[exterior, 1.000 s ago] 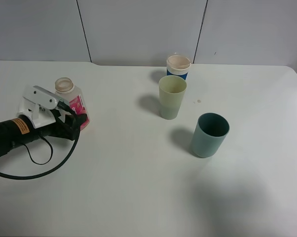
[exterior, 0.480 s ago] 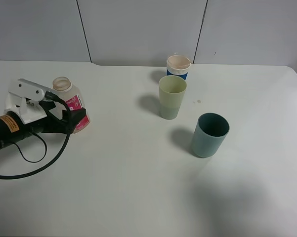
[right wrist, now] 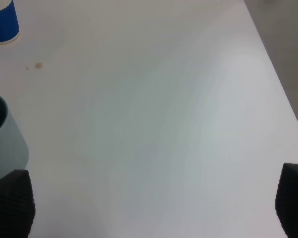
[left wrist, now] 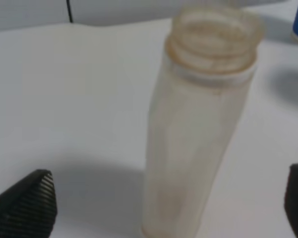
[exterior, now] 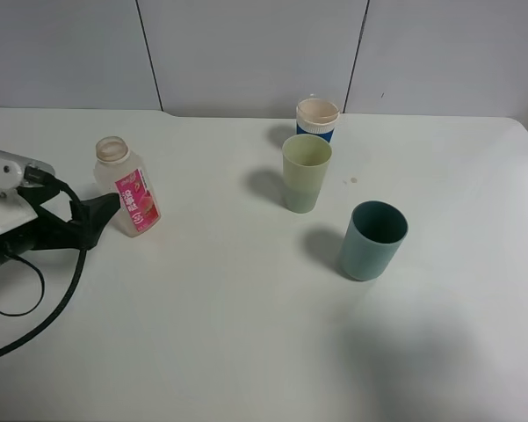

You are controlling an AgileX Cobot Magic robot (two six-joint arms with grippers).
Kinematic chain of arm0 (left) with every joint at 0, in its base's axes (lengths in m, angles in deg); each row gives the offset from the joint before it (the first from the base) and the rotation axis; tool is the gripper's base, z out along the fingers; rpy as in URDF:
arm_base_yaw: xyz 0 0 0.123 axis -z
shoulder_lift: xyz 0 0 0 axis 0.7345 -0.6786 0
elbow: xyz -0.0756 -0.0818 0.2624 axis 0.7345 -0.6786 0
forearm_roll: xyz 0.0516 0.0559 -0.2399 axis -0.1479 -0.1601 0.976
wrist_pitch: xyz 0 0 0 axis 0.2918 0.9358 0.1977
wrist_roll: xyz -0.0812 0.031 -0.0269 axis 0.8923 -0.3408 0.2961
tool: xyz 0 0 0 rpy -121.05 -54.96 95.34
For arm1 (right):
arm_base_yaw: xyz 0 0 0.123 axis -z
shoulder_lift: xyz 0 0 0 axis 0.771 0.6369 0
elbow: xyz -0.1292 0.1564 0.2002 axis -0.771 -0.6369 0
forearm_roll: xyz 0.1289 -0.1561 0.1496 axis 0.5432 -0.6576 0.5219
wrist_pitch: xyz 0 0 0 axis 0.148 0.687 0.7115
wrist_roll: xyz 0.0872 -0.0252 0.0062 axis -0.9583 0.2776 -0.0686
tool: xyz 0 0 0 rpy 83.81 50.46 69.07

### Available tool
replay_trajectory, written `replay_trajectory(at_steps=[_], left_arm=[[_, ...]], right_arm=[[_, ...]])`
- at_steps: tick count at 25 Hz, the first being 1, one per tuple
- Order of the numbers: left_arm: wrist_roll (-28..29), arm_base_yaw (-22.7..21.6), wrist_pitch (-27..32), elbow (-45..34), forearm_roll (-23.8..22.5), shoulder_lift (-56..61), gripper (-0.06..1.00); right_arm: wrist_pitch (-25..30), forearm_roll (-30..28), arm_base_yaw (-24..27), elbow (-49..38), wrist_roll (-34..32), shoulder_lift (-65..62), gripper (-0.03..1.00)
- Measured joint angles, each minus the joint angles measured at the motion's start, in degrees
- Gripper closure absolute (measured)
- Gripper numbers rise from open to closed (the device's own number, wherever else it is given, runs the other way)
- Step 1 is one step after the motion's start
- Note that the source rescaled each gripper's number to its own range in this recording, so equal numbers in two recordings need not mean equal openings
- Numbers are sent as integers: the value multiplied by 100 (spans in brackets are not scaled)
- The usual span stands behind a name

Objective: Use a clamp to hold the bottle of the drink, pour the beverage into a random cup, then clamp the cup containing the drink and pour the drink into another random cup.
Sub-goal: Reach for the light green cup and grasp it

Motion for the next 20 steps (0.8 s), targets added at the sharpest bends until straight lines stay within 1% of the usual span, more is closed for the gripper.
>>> replay_trajectory(at_steps=[3, 6, 9, 11, 18, 20], left_arm=[[204, 0, 193, -103, 12, 405, 7], [680, 0, 441, -145, 25, 889, 6], [1049, 0, 695, -151, 31, 1440, -2], [1184, 0, 796, -155, 37, 1792, -4], [1285, 0, 851, -162, 440, 3112, -4], [1287, 0, 851, -162, 492, 3446, -5]], right_arm=[[0, 0, 0, 0, 0, 0, 5], [0, 0, 0, 0, 0, 0, 5], [0, 0, 0, 0, 0, 0, 5], [0, 0, 0, 0, 0, 0, 5], [0, 0, 0, 0, 0, 0, 5], [0, 0, 0, 0, 0, 0, 5]])
